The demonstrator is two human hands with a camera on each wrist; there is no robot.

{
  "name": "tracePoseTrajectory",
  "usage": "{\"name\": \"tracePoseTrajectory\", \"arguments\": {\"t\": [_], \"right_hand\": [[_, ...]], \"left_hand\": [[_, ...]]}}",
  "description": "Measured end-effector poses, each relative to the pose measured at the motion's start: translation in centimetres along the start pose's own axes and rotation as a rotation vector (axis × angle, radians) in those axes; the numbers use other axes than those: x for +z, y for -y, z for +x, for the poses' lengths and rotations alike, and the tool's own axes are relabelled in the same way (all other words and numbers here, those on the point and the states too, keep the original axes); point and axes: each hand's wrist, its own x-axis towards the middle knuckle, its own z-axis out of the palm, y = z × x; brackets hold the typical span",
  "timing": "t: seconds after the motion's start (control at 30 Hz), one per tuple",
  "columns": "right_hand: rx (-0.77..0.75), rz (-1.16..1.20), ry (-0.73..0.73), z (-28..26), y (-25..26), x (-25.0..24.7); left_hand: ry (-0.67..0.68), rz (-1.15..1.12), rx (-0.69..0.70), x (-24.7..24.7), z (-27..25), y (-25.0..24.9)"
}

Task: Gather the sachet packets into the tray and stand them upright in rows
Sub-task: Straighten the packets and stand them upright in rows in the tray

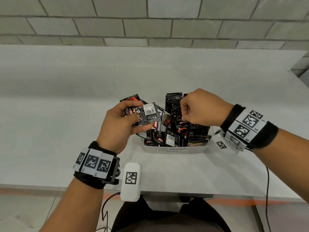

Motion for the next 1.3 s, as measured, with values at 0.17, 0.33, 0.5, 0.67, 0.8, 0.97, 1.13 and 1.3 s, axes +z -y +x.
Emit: {"name": "tracePoseTrajectory", "arguments": {"t": [0.17,0.33,0.5,0.67,0.8,0.97,1.13,1.3], "right_hand": [[0.026,0.288,-0.167,-0.9,0.9,-1.2],[0.066,0.618,-0.2,-2.1,3.2,-1.3],[0.183,0.969,-0.34,-4.0,3.6,0.7],[0.234,1.007,-0.484,-5.1,3.6,2.1],[0.235,1.069,-0.789,-5.4,3.8,2.2],[0.001,0.611,-0.954,-5.8,5.0,3.2],[-0.211,0.508,-0.554,-6.0,6.2,5.2],[0.004,0.659,-0.667,-5.4,5.6,3.2]], "left_hand": [[0.049,0.007,0.005,0.7,-0.5,0.2],[0.143,-0.083,-0.011,2.1,-0.9,0.3],[0.15,-0.185,-0.061,2.6,-1.1,0.6],[0.164,-0.067,0.012,2.8,-1.3,1.0],[0.109,0.013,0.045,3.1,-1.3,1.4],[0.106,-0.033,-0.005,4.0,-1.5,1.7],[0.175,-0.017,0.009,4.5,-1.6,1.4],[0.212,0.118,0.009,3.6,-1.4,1.1]]}}
